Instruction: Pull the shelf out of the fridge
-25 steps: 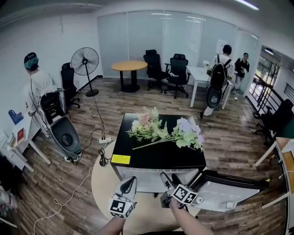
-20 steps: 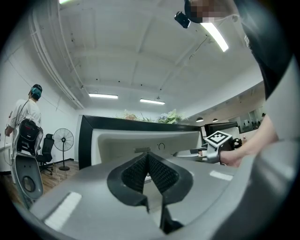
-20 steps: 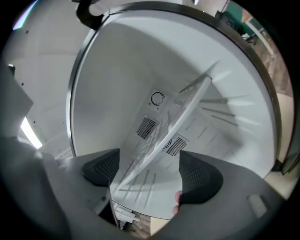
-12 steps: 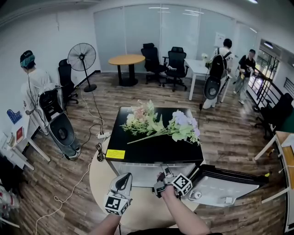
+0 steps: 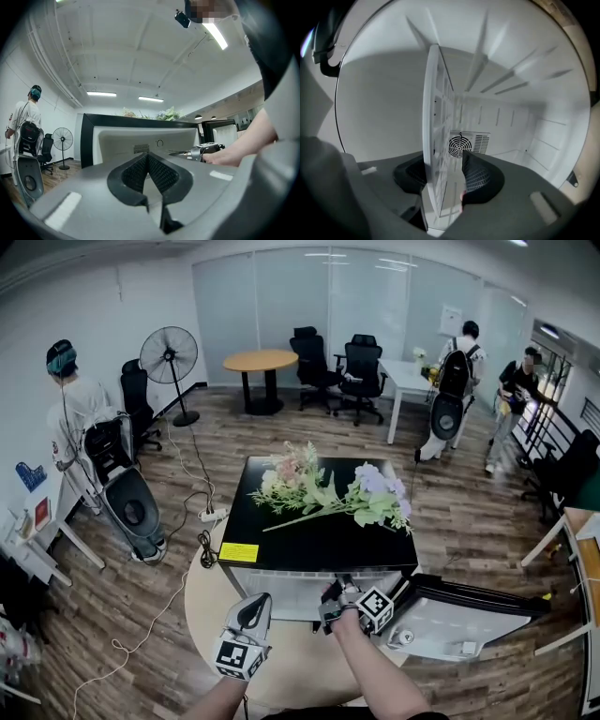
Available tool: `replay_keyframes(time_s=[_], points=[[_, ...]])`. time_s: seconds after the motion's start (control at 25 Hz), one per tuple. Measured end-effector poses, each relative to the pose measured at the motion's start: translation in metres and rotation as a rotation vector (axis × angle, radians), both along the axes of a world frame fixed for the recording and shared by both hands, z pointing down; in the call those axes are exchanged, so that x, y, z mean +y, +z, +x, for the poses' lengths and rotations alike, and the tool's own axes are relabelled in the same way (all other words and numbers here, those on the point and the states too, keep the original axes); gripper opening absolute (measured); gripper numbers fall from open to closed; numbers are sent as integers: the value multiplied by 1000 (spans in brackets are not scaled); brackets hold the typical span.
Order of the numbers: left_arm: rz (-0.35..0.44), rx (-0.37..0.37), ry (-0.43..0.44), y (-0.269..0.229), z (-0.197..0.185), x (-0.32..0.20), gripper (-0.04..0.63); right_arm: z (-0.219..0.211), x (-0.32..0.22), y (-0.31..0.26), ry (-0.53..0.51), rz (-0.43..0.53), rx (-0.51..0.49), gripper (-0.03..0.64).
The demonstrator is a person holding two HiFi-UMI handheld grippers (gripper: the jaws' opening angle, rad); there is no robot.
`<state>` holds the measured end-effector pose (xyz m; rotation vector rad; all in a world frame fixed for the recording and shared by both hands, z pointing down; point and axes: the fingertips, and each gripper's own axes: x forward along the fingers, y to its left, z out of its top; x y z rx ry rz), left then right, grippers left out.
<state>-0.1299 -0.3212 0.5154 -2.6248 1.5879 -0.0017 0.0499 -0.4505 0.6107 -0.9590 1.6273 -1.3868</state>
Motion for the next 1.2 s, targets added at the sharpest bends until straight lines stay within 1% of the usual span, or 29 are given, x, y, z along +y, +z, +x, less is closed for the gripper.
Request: replay_keyframes(time_s=[0.04,0.16,0.32,0.56,0.92,1.2], points=[[0,0,0,0,0,0,0,0,-1,0,-1,-2,-8,193],[-1,3,1,1,0,0,0,-1,-5,-4,0,1,-26,150],[-1,2,2,1,1,1,0,-2,-4,-11,17,-2,-56,43],[3,4,4,0,1,3,0,-1,-4,-11,55,-13,-85,37],[2,3,-3,-1,-2,9,0,0,-1,-12,76,-40,-76,35],[10,6,-7,-5,-3,11,0,-1,6,-14,71,-42,-70,35]])
